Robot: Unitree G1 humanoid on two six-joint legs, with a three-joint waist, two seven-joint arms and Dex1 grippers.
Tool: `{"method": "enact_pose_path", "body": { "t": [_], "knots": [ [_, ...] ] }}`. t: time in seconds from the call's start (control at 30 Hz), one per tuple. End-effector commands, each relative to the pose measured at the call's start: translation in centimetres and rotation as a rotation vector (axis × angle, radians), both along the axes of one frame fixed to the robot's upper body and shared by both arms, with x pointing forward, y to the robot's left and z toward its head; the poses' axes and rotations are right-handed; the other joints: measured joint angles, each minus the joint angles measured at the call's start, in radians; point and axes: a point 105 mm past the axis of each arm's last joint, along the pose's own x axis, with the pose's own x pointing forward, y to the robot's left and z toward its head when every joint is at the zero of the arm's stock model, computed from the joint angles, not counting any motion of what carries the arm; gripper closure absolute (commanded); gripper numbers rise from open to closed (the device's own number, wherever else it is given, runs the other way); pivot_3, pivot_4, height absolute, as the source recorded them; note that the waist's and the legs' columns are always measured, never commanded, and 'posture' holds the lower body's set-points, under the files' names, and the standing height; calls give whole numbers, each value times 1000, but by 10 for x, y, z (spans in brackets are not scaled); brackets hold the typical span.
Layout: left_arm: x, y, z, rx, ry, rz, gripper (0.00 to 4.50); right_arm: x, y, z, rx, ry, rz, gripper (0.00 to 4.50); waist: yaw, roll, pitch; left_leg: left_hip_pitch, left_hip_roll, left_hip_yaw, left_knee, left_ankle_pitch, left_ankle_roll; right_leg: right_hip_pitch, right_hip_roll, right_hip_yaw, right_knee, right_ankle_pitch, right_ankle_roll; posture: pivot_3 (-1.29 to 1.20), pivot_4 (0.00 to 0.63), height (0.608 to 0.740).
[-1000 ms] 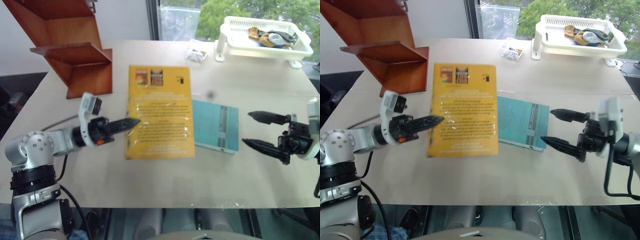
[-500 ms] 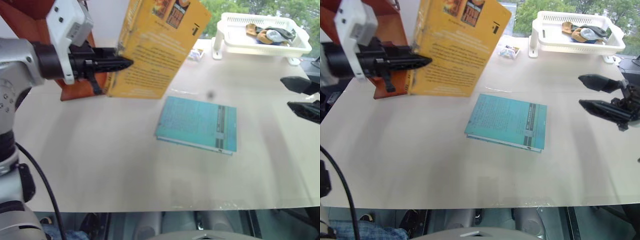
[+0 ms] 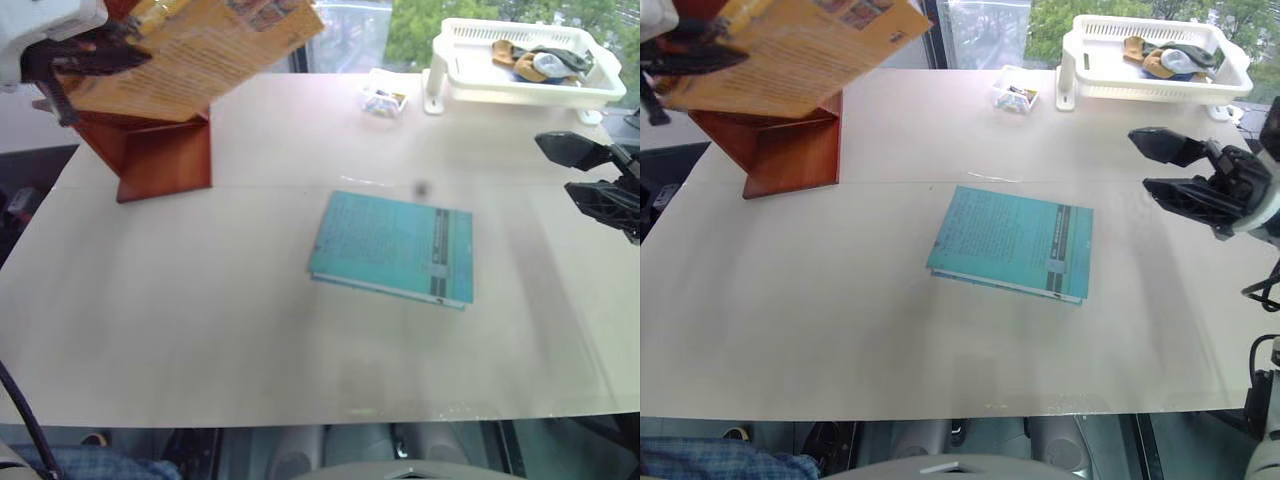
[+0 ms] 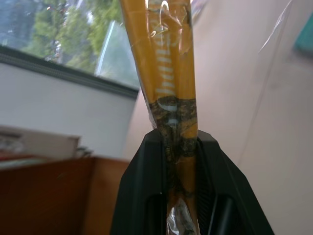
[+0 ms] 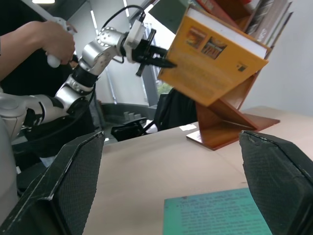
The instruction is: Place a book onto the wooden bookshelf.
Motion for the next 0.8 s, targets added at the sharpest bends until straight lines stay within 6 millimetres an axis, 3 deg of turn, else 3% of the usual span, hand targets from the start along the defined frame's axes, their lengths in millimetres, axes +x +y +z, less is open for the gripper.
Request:
{"method": "enact_pose_path", "body": {
  "t": [0.03,0.17,0.27,0.6,0.8],
  "knots": [
    [-5,-1,31,61,-177,-24,4250,-7,5,13,-11,-67,39,0,5,0,0,0,0,0,0,0,0,0,0,0,0,0,0,0,150,740],
    [2,-7,37,60,-225,-60,4250,-9,7,14,-18,-80,45,0,13,0,0,-1,0,0,2,0,0,0,-1,-1,1,0,0,0,150,740],
    [6,9,32,161,-209,12,4250,-9,6,13,-23,-86,36,0,8,0,0,-1,0,0,2,0,0,0,0,-1,2,0,0,0,150,740],
    [10,62,9,257,-59,198,4250,-9,1,17,-14,-116,-2,0,-4,0,0,-1,0,0,2,0,0,-1,0,-1,2,0,0,0,150,740],
    [14,71,3,238,-30,203,4250,-11,1,16,-12,-116,-6,0,-1,0,0,-1,1,-1,4,0,0,0,0,-1,4,0,0,0,150,740]
  ]
}}
